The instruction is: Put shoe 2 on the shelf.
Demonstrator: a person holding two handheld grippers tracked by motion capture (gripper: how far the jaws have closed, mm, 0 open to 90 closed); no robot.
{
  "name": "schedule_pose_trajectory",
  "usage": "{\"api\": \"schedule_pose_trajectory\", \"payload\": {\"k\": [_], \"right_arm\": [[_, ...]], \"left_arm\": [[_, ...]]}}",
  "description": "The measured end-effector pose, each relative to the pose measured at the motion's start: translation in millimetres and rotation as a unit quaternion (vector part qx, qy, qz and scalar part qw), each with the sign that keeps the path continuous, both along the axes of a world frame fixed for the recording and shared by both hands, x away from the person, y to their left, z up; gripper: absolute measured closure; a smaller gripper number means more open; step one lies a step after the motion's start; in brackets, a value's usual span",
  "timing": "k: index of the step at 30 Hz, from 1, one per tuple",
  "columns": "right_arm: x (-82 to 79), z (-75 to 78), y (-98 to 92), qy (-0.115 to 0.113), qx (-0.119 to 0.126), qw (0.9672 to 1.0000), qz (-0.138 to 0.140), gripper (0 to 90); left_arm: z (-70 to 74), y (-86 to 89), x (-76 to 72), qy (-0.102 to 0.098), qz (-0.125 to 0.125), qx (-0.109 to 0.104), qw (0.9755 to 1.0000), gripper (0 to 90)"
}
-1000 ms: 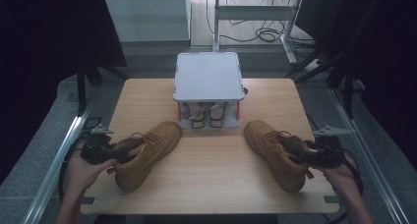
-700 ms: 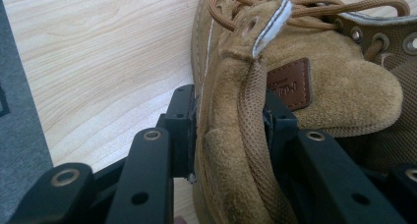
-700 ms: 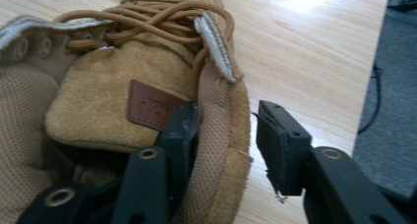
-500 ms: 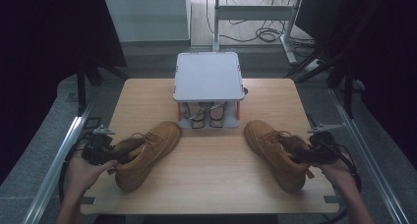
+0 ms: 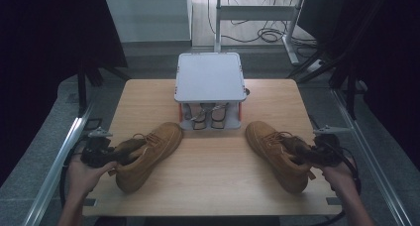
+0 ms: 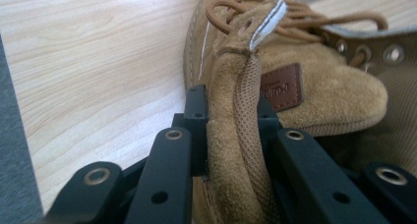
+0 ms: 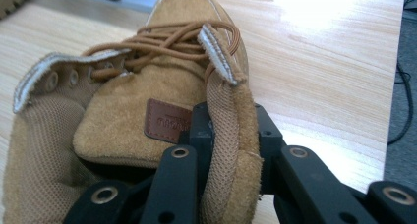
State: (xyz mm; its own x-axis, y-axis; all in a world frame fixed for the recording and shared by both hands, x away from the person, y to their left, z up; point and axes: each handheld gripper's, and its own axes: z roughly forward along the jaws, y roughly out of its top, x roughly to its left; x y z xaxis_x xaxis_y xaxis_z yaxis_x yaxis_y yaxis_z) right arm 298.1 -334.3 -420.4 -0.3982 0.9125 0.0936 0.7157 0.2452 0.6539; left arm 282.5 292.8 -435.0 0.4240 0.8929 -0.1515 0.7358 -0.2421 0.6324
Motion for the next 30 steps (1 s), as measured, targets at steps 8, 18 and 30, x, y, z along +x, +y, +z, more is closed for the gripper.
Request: {"api": "schedule_pose_trajectory", "payload": {"k": [8, 18, 30], "right_arm": [[-1.2, 10.9, 8.5, -0.026, 0.027, 0.9993, 0.009, 77.3], [-6.6, 27.0, 8.2, -0.054, 0.037, 0.9977, 0.016, 77.5], [-11.1, 40.9, 1.5, -0.082, 0.057, 0.9949, 0.011, 77.5]], "left_arm": [[10.6, -5.9, 2.2, -0.027, -0.002, -0.033, 0.9991, 76.6], [23.9, -13.2, 6.8, -0.046, -0.005, -0.041, 0.9981, 76.5], [47.3, -18.0, 7.5, -0.071, -0.013, -0.034, 0.9968, 76.6]]}}
